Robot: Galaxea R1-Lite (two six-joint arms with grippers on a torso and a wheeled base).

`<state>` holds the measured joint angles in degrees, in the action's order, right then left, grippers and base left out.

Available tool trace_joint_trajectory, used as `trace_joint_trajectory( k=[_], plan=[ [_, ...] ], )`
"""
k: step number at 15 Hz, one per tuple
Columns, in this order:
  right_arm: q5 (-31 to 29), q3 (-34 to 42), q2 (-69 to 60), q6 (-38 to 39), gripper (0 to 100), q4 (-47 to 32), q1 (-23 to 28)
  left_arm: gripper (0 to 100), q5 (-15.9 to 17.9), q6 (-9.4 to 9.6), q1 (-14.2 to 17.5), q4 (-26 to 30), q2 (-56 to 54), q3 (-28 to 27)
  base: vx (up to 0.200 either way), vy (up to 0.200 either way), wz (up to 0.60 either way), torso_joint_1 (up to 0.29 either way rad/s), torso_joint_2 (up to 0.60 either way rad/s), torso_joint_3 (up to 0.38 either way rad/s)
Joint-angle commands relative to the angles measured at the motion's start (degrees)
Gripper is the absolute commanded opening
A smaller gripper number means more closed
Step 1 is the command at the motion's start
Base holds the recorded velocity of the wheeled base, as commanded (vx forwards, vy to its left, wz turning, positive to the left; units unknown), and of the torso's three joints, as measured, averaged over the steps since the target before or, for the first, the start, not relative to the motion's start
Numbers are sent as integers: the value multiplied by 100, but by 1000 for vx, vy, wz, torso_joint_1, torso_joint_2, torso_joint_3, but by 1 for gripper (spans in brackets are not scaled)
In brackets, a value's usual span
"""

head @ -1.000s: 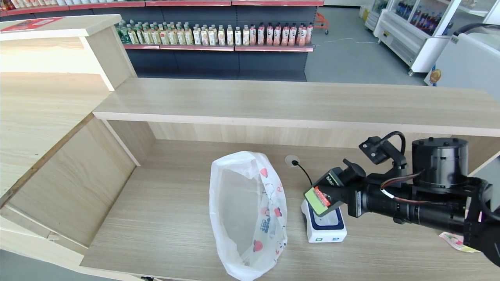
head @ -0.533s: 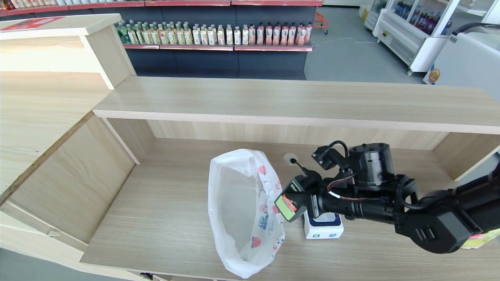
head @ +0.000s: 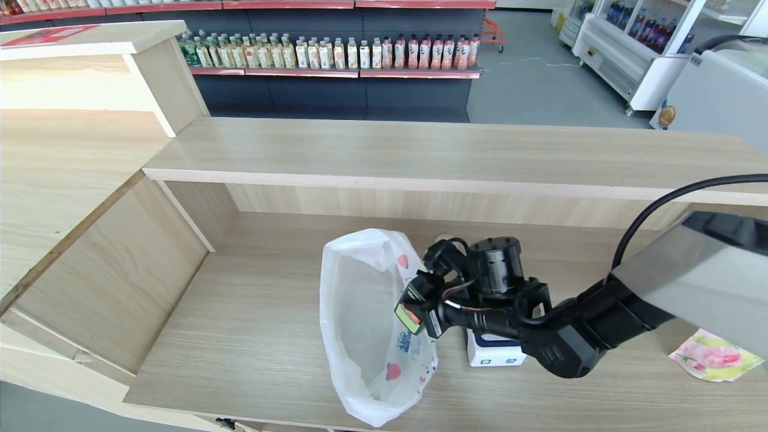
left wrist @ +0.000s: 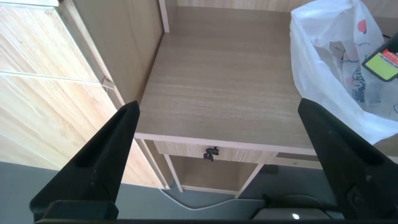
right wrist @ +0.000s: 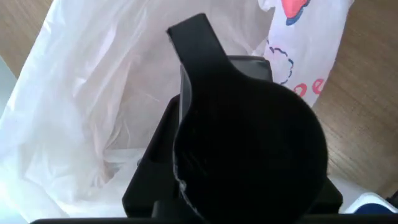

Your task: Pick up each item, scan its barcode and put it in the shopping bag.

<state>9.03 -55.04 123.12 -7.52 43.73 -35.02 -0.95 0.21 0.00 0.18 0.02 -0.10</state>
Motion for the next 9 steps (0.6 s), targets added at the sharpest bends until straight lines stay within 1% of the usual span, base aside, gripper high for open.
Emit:
trace_joint_trajectory(
  k=[1, 4, 5, 7, 9],
  plan=[
    [2, -314, 511, -136, 0, 39, -75, 100, -2, -3, 0, -1, -2, 1, 0, 0, 0, 0, 0, 0],
    [2, -745, 845, -197, 0, 241, -233, 100, -2, -3, 0, -1, -2, 1, 0, 0, 0, 0, 0, 0],
    [11, -859, 950, -426, 0, 233, -259, 100, -2, -3, 0, -1, -2, 1, 0, 0, 0, 0, 0, 0],
    [11, -903, 1091, -716, 0, 241, -251, 100, -2, -3, 0, -1, -2, 1, 0, 0, 0, 0, 0, 0],
    [20, -930, 1144, -760, 0, 250, -259, 100, -2, -3, 0, -1, -2, 1, 0, 0, 0, 0, 0, 0]
  ],
)
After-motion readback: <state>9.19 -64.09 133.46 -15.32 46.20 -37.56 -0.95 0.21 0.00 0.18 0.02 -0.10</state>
